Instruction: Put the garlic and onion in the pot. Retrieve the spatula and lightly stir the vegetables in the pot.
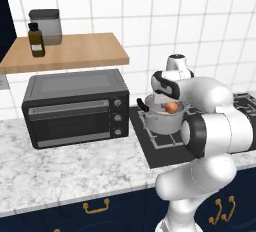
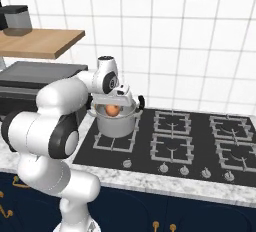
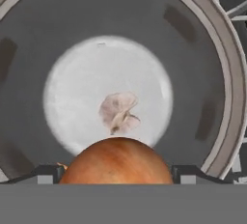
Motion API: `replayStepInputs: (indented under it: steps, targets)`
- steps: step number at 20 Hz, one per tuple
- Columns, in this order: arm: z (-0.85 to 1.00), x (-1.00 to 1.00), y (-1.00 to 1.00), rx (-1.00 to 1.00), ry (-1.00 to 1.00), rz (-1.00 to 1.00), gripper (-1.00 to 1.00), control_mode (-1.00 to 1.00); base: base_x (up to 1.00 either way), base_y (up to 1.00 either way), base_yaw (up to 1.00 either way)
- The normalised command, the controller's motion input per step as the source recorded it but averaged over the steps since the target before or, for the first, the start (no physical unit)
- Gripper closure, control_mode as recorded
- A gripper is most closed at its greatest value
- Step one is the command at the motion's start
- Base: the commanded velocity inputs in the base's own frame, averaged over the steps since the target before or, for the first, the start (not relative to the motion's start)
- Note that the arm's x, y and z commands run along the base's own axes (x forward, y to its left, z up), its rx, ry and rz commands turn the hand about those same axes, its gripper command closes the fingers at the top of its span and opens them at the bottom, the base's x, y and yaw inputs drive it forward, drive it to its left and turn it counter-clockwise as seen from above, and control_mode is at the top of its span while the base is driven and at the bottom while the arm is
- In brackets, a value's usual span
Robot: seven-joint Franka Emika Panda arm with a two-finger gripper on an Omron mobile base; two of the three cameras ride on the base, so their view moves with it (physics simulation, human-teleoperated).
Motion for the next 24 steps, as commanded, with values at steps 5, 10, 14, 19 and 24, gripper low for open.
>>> replayStepInputs:
  steps: [5, 10, 14, 19, 24]
  targets:
    - [-0.15, 0.39, 0.00, 0.00, -0.06, 0.03, 1.00, -1.00, 0.00, 0.00, 0.00]
    - [-0.04, 0.48, 0.00, 0.00, -0.02, 0.01, -1.00, -1.00, 0.00, 0.00, 0.00]
    - [-0.02, 0.04, 0.00, 0.00, 0.00, 0.00, -1.00, -1.00, 0.00, 0.00, 0.00]
    - [0.10, -0.12, 0.00, 0.00, 0.00, 0.03, -1.00, -1.00, 0.00, 0.00, 0.00]
    - [0.44, -0.20, 0.03, 0.00, -0.01, 0.04, -1.00, -1.00, 0.00, 0.00, 0.00]
